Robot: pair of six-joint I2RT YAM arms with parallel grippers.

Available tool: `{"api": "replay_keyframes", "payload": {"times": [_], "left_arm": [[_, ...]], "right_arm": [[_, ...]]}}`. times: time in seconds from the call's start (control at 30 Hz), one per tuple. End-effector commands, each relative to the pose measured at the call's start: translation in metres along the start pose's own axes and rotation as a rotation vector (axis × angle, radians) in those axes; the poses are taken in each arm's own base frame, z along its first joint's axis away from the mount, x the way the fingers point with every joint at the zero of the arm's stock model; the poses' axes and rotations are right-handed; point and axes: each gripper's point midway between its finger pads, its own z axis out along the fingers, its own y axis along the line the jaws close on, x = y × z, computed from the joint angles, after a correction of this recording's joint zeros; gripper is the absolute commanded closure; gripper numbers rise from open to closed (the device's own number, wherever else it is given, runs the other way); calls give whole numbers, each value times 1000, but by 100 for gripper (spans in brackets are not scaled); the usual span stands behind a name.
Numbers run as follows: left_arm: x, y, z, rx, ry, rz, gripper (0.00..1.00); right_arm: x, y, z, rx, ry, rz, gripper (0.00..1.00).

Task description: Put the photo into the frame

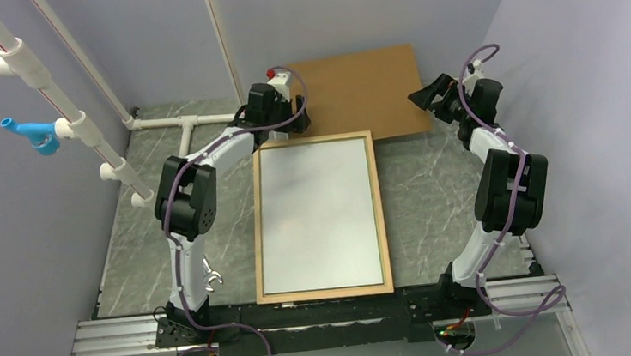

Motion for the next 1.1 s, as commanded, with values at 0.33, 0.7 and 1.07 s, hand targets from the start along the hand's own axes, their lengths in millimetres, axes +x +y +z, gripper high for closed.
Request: {"api": "replay_keyframes", "payload": {"times": [0.33,0.7,1.07], "left_arm": [[-92,-137,-41,360,-349,176,16],[-73,-117,-25,321,-302,127,16],[-54,-92,-7,216,-245,120,11]], "right_arm": [[2,134,-34,-519,79,67,17],[13,129,-42,-526,100,111,22],[36,73,-25,-244,133,99,16]]}}
